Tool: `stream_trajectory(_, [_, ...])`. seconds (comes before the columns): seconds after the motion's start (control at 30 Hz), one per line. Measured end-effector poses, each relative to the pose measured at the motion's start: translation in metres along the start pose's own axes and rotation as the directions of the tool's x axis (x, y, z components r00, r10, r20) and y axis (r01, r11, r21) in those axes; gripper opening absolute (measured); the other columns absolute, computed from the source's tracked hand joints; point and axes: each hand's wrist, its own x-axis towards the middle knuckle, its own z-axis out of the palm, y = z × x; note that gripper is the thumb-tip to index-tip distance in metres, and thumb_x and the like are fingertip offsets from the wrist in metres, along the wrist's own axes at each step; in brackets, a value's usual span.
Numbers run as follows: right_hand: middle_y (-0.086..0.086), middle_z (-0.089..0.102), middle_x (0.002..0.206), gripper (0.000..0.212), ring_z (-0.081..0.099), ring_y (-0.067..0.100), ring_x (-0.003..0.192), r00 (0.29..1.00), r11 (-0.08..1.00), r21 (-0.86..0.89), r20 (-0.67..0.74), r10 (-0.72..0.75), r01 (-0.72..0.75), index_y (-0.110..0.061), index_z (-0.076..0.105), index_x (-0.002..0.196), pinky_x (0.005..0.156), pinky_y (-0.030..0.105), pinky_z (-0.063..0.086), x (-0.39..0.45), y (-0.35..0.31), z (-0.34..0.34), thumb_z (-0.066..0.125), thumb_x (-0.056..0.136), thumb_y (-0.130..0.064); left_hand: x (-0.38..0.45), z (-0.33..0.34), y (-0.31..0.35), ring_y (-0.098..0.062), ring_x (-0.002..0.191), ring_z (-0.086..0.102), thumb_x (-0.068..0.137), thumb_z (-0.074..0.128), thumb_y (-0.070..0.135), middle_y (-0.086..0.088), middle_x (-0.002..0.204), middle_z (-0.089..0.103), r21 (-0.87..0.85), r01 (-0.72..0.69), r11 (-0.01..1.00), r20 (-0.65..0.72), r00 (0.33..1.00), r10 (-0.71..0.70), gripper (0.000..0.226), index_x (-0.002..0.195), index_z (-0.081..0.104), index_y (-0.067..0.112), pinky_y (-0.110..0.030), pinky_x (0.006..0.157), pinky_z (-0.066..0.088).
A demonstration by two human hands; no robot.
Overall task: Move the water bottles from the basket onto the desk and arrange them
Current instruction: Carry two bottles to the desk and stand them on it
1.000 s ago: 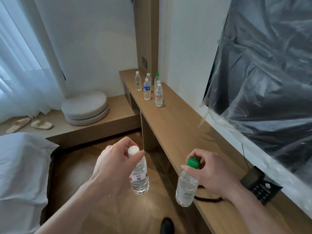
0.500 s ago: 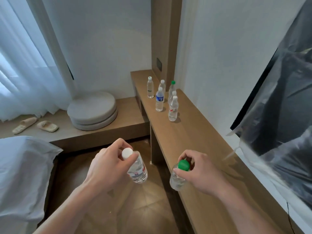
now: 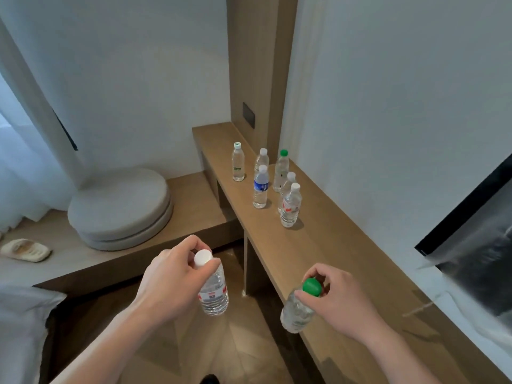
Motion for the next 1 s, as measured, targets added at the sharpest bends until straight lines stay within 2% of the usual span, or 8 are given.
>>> stream_trajectory(0.13, [-0.012, 0.068, 0.085, 0.02, 0.061, 0.007, 0.074, 0.991, 0.995, 0.064, -0.097, 0.087, -0.081, -0.036, 0.065, 0.087, 0.059, 0.021, 0.051, 0.026, -0.013, 0.007, 0.081, 0.086, -0.049, 0.068, -0.003, -0.014, -0.002, 0.07, 0.065, 0.09, 0.068, 0.057, 0.018, 0.078, 0.071, 0.026, -0.086, 0.996, 0.062, 0.994, 0.085, 0.022, 0.094, 0.058, 0.038, -0.02, 0.055, 0.045])
stream_trajectory(0.23, [-0.014, 0.067, 0.087, 0.018, 0.061, 0.002, 0.078, 0.975, 0.983, 0.113, -0.152, 0.161, -0.145, -0.038, 0.066, 0.089, 0.057, 0.016, 0.049, 0.042, -0.012, 0.006, 0.081, 0.088, -0.047, 0.111, 0.002, -0.013, -0.003, 0.07, 0.066, 0.09, 0.067, 0.058, 0.018, 0.081, 0.071, 0.035, -0.143, 0.989, 0.125, 0.983, 0.138, 0.023, 0.096, 0.056, 0.039, -0.022, 0.055, 0.048])
stream_trajectory(0.37, [-0.014, 0.068, 0.087, 0.017, 0.06, 0.004, 0.076, 0.944, 0.967, 0.126, -0.222, 0.246, -0.222, -0.036, 0.066, 0.089, 0.06, 0.017, 0.046, 0.076, -0.005, -0.001, 0.081, 0.089, -0.044, 0.162, 0.014, -0.008, -0.002, 0.067, 0.065, 0.091, 0.066, 0.059, 0.016, 0.077, 0.071, 0.022, -0.198, 0.98, 0.167, 0.967, 0.192, 0.023, 0.095, 0.056, 0.039, -0.018, 0.052, 0.042])
stream_trajectory(0.5, [-0.016, 0.068, 0.087, 0.017, 0.062, 0.007, 0.083, 0.904, 0.95, 0.151, -0.297, 0.306, -0.272, -0.037, 0.066, 0.087, 0.071, 0.035, 0.057, 0.118, 0.01, -0.005, 0.082, 0.088, -0.043, 0.207, 0.038, 0.001, -0.001, 0.068, 0.066, 0.091, 0.065, 0.061, 0.017, 0.077, 0.07, 0.029, -0.252, 0.967, 0.243, 0.94, 0.237, 0.024, 0.097, 0.055, 0.039, -0.015, 0.051, 0.042])
stream_trajectory(0.6, [-0.015, 0.067, 0.086, 0.018, 0.061, 0.006, 0.08, 0.882, 0.937, 0.167, -0.319, 0.346, -0.307, -0.037, 0.065, 0.086, 0.065, 0.03, 0.051, 0.147, 0.026, -0.007, 0.083, 0.087, -0.043, 0.232, 0.067, 0.012, -0.001, 0.066, 0.064, 0.09, 0.065, 0.061, 0.014, 0.071, 0.069, 0.041, -0.292, 0.955, 0.317, 0.91, 0.265, 0.025, 0.096, 0.054, 0.039, -0.016, 0.052, 0.038])
stream_trajectory(0.73, [-0.012, 0.066, 0.082, 0.018, 0.056, 0.006, 0.071, 0.854, 0.903, 0.244, -0.309, 0.419, -0.354, -0.034, 0.066, 0.087, 0.059, 0.022, 0.039, 0.177, 0.042, -0.012, 0.083, 0.088, -0.039, 0.262, 0.113, 0.032, -0.007, 0.072, 0.062, 0.09, 0.053, 0.066, 0.013, 0.075, 0.067, 0.128, -0.455, 0.881, 0.483, 0.805, 0.346, 0.028, 0.103, 0.047, 0.042, -0.028, 0.062, 0.048])
stream_trajectory(0.87, [-0.012, 0.067, 0.084, 0.018, 0.056, 0.004, 0.069, 0.829, 0.87, 0.299, -0.297, 0.474, -0.391, -0.033, 0.066, 0.089, 0.057, 0.018, 0.037, 0.199, 0.059, -0.017, 0.084, 0.089, -0.033, 0.294, 0.162, 0.06, -0.017, 0.083, 0.067, 0.092, 0.044, 0.068, 0.01, 0.086, 0.071, 0.16, -0.606, 0.779, 0.599, 0.687, 0.411, 0.032, 0.11, 0.042, 0.041, -0.042, 0.075, 0.055])
stream_trajectory(1.0, [-0.014, 0.068, 0.088, 0.018, 0.061, 0.004, 0.079, 0.81, 0.851, 0.311, -0.291, 0.51, -0.424, -0.034, 0.066, 0.089, 0.064, 0.022, 0.043, 0.208, 0.071, -0.023, 0.084, 0.087, -0.032, 0.318, 0.199, 0.101, -0.027, 0.086, 0.066, 0.101, 0.046, 0.057, 0.003, 0.094, 0.072, 0.107, -0.768, 0.632, 0.685, 0.517, 0.513, 0.032, 0.12, 0.043, 0.031, -0.041, 0.071, 0.052])
